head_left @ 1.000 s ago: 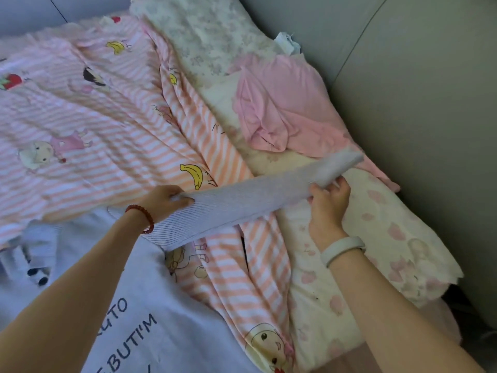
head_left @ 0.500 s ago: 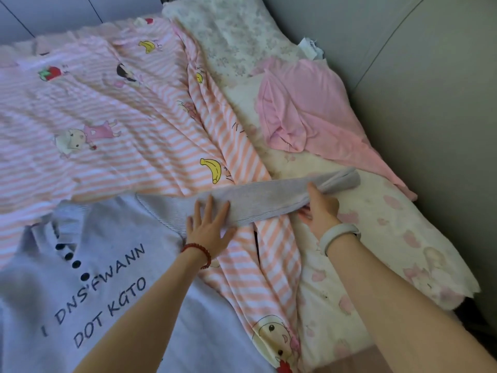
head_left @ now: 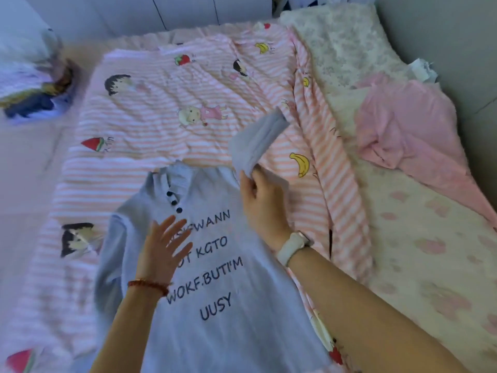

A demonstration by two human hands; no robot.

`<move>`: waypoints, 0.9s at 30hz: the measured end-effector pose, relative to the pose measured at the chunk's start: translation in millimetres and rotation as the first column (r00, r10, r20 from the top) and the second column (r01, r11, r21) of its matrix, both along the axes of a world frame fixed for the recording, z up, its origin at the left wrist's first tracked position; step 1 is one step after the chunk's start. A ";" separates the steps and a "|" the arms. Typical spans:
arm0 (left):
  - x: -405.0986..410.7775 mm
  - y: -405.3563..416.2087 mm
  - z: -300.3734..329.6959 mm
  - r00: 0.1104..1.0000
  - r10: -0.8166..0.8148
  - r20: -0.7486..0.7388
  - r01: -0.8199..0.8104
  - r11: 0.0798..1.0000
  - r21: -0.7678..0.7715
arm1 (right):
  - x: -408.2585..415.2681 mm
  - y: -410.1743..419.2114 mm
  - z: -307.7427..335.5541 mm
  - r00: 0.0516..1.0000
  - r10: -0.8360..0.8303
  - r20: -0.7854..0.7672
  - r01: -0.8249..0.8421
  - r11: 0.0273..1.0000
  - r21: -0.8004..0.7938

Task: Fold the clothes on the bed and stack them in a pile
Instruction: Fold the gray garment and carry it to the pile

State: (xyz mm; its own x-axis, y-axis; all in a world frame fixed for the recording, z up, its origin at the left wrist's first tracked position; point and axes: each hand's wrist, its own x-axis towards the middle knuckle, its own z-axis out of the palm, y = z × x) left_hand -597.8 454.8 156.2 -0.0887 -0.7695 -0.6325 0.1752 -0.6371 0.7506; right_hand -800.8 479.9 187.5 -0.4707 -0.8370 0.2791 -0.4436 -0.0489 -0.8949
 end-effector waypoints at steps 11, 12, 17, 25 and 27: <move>165.8 9.3 -60.9 0.861 0.144 0.487 -0.168 0.986 0.006 | 119.7 29.0 -99.4 0.691 0.661 -0.294 -0.317 0.642 0.698; 162.5 3.5 -65.9 0.857 0.151 0.493 -0.173 0.985 -0.002 | 113.8 29.7 -106.8 0.677 0.655 -0.336 -0.246 0.632 0.735; 155.6 -20.5 -92.8 0.719 0.077 0.691 -0.053 0.997 -0.056 | 81.1 24.9 -131.7 0.608 0.708 -0.361 -0.011 0.462 0.887; 198.5 32.0 -93.5 0.470 0.035 0.882 -0.006 0.999 -0.036 | 158.0 36.2 -124.4 0.547 0.737 -0.398 -0.053 0.505 0.861; 225.7 49.8 -98.3 0.564 -0.043 0.825 -0.040 0.996 0.080 | 196.0 46.4 -122.0 0.519 0.787 -0.334 -0.208 0.495 0.844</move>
